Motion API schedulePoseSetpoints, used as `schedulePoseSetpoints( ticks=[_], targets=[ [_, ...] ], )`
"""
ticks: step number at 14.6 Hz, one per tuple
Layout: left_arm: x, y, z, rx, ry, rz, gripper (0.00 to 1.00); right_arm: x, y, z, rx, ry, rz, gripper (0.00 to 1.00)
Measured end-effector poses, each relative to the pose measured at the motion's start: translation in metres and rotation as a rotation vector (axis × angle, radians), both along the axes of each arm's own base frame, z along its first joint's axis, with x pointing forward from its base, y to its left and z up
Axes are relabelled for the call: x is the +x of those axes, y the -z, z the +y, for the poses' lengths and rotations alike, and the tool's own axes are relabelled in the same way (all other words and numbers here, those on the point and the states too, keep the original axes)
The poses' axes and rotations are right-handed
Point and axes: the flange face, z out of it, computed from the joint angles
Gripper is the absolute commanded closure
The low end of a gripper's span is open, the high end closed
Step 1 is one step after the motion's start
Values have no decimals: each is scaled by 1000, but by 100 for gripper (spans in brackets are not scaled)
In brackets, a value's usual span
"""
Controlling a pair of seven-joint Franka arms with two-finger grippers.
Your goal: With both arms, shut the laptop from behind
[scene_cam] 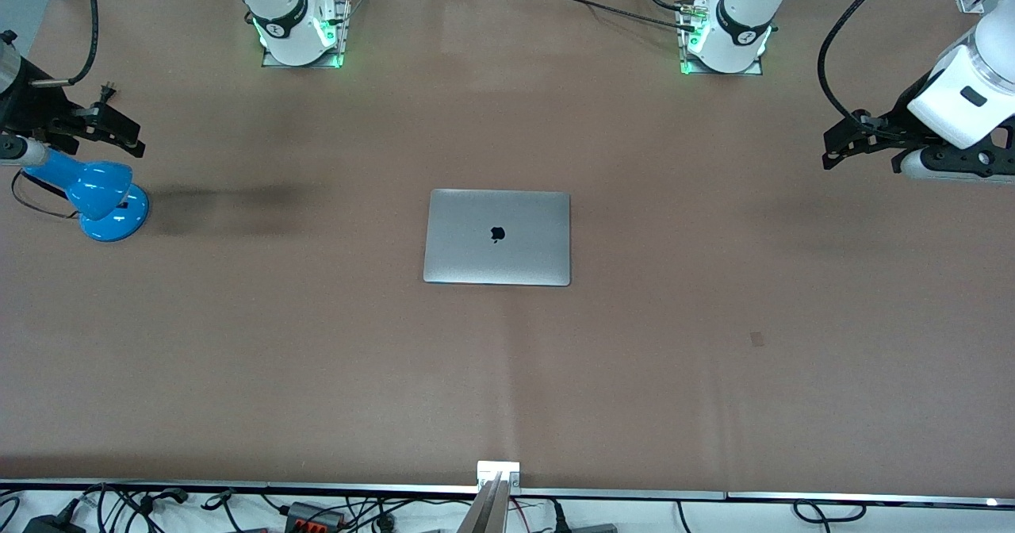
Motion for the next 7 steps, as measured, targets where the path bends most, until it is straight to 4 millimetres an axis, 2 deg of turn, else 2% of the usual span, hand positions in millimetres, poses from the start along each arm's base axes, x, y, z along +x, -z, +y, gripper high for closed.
schedulePoseSetpoints(
  ticks=[7],
  targets=[
    [0, 0, -1, 0, 2, 0, 0, -1, -1, 3, 0, -6, 3, 0]
  ],
)
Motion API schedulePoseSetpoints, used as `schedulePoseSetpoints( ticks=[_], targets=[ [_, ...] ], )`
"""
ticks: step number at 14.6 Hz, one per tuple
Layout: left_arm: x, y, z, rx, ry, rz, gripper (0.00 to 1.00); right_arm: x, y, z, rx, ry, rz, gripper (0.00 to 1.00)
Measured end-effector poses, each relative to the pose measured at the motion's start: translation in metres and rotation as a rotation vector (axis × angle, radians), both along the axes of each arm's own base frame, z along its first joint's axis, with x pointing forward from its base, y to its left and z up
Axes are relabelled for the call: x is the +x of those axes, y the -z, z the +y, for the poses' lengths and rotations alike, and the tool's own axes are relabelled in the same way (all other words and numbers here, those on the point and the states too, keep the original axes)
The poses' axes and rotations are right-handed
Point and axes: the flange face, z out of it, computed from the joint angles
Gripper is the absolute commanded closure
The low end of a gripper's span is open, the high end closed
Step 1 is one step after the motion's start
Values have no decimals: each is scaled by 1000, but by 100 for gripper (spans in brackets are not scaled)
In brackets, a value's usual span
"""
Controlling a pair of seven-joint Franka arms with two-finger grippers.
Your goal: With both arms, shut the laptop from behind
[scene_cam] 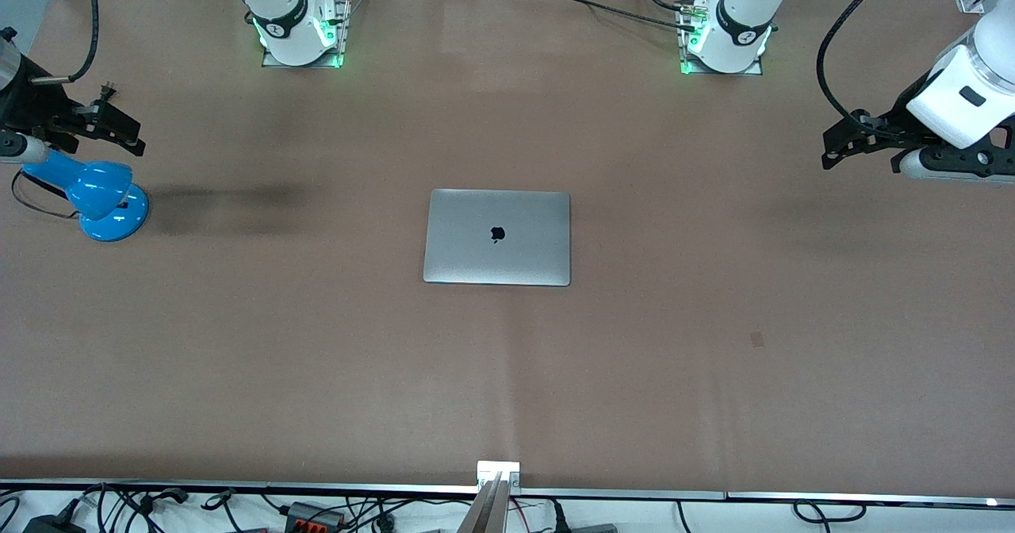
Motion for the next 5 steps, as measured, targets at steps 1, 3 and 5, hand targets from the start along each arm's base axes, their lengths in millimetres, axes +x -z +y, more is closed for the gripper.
schedulePoseSetpoints(
  ticks=[1, 3, 5],
  targets=[
    [0, 0, 0, 0, 0, 0, 0, -1, 0, 0, 0, -1, 6, 0],
    [0, 0, 0, 0, 0, -1, 0, -2, -1, 0, 0, -1, 10, 0],
    [0, -1, 0, 0, 0, -2, 0, -3, -2, 1, 0, -1, 9, 0]
  ],
)
